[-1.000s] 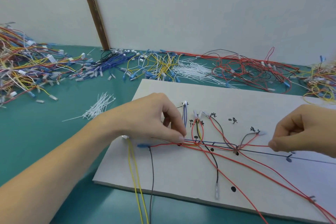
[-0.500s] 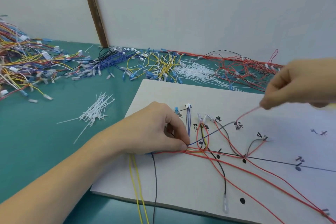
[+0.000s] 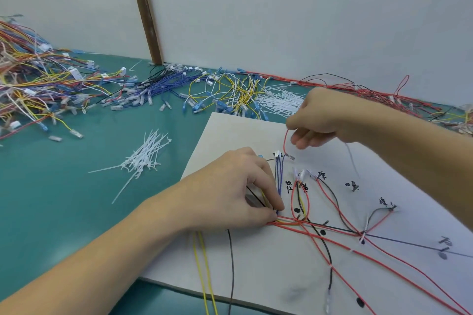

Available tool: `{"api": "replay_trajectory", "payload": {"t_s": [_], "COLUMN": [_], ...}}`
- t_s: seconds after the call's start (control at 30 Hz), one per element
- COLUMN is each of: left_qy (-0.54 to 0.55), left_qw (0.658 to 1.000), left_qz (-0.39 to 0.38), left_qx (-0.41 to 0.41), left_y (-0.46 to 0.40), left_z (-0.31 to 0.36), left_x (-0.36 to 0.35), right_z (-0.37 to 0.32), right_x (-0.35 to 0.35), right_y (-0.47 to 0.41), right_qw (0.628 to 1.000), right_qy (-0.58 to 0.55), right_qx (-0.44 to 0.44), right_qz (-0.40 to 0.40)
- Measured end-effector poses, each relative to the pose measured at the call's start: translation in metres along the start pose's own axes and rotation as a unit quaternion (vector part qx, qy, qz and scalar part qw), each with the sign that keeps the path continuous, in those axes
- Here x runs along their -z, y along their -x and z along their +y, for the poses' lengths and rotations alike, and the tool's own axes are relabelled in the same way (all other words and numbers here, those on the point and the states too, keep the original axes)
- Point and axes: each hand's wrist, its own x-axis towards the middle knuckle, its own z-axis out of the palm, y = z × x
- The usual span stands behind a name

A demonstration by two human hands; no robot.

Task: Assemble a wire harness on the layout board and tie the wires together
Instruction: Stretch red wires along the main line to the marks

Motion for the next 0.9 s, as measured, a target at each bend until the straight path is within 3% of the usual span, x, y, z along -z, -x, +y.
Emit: {"api": "replay_trajectory", "payload": {"t_s": [0.27,0.53,0.73,0.9], "left_qy": [0.001,-0.002,0.028,0.076], "left_qw": [1.0,1.0,1.0,0.991], "left_qz": [0.0,-0.003,0.002,0.106], "left_qx": [-0.004,-0.011,-0.011,0.041], "left_y": [-0.001,-0.001,0.0,-0.001], "left_z": [-0.002,-0.006,-0.005,-0.011], "left_x": [-0.001,-0.002,0.003,0.021], "right_z": [-0.004,-0.007,-0.01,-0.004], "right_x": [-0.022,-0.027,-0.033,-0.033], "right_y": [-0.001,0.014,0.037,0.049], "right_qw": [0.992,0.991,0.941,0.948], "right_qy": [-0.128,-0.032,0.2,0.172], "right_qx": [0.017,0.129,0.273,0.267], "right_qz": [-0.009,-0.021,0.006,-0.009]}}
